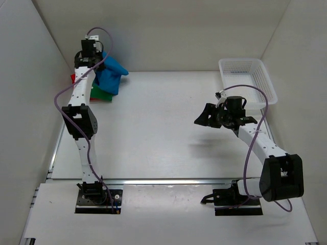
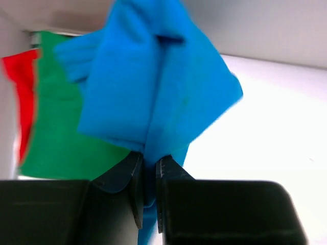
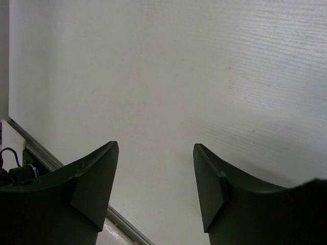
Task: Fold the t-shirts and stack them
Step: Put the neatly folded tshirt into the corner of the board with the left arm
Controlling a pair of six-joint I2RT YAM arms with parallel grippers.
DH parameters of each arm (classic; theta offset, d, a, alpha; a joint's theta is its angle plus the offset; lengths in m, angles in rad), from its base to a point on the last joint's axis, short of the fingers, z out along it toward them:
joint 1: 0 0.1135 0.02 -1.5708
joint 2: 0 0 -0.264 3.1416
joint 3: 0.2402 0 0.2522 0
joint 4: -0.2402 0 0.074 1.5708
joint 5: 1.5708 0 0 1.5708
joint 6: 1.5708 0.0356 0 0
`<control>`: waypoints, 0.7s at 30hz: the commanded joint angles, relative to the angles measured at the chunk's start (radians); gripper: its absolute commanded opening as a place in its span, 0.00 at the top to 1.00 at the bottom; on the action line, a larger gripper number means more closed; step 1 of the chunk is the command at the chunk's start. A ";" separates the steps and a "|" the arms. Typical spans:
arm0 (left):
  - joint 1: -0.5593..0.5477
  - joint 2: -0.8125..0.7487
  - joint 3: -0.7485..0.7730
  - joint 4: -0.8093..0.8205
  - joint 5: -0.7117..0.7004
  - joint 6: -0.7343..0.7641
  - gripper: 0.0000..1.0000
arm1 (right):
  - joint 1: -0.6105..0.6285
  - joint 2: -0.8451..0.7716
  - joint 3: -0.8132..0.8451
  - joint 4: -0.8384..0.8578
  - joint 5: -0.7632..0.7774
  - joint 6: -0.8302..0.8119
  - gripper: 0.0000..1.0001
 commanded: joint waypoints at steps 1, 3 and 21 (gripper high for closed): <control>0.093 -0.016 0.027 0.024 0.060 -0.013 1.00 | 0.007 0.047 0.053 0.032 -0.030 0.005 0.42; 0.122 0.013 0.057 0.022 0.078 -0.020 1.00 | 0.011 0.063 0.073 0.041 -0.033 0.009 0.42; 0.256 0.153 0.192 0.157 -0.121 -0.136 1.00 | 0.076 0.185 0.139 0.032 -0.050 0.003 0.43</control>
